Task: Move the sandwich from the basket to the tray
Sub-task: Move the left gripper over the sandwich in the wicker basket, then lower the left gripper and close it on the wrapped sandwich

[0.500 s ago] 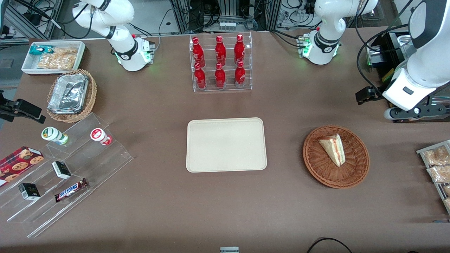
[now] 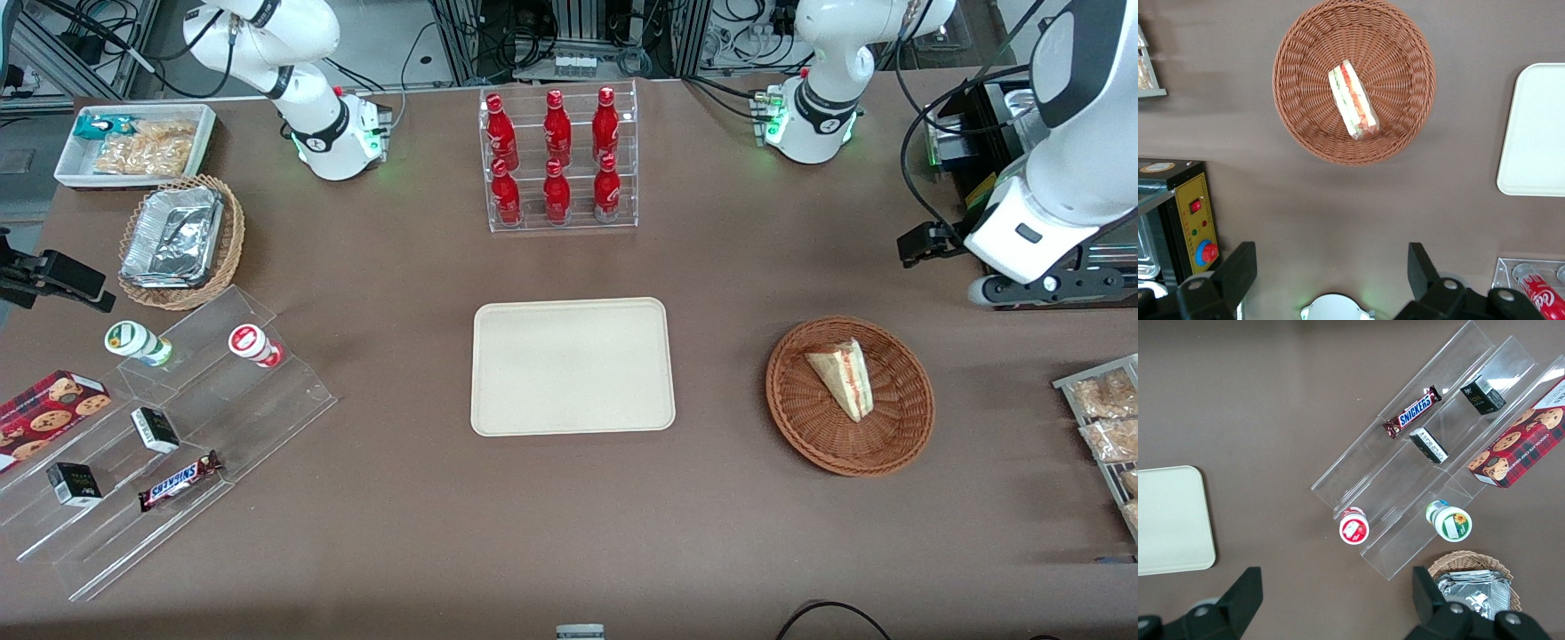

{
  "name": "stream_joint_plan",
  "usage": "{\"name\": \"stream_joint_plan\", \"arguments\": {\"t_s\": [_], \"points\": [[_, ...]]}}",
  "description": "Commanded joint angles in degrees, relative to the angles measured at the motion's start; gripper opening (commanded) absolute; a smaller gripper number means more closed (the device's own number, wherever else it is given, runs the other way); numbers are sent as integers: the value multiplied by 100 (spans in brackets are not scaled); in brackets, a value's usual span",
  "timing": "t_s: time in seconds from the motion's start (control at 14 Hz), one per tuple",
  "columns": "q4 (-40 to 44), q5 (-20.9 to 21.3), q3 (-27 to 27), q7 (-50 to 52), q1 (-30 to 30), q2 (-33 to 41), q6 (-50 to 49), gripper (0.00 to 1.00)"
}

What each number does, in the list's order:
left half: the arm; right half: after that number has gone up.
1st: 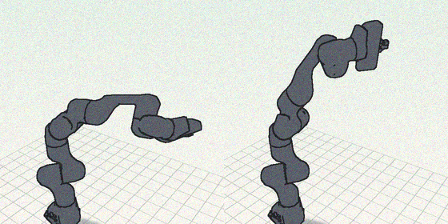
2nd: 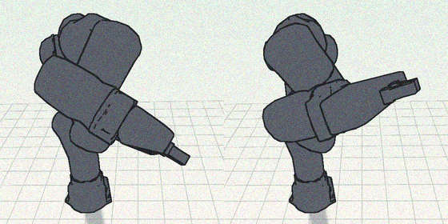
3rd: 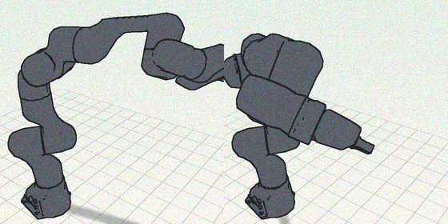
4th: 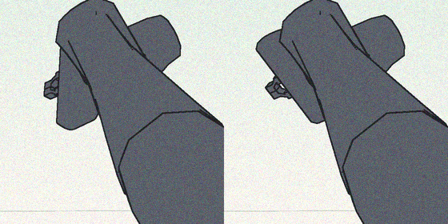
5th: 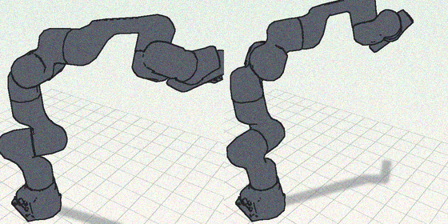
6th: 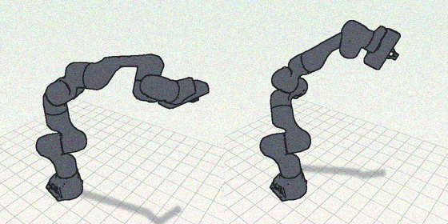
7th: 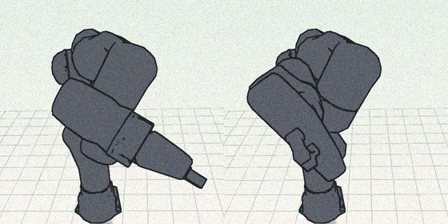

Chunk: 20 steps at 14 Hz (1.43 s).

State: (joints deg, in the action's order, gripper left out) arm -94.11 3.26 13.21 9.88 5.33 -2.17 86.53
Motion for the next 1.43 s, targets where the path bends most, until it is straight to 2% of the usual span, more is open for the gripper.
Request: {"name": "stream_joint_plan", "arguments": {"t_s": [0.0,0.43,0.64,1.21,1.36], "points": [[-676,34,-2,162,12,-20,758,100],[-2119,-54,-161,417,12,-406,2313,100],[-2235,-1,-152,1680,-58,-766,2912,100],[-2243,-1,-161,2035,-14,-1584,3730,100],[-2243,-1,-161,2394,-14,-1707,3933,100]]}}
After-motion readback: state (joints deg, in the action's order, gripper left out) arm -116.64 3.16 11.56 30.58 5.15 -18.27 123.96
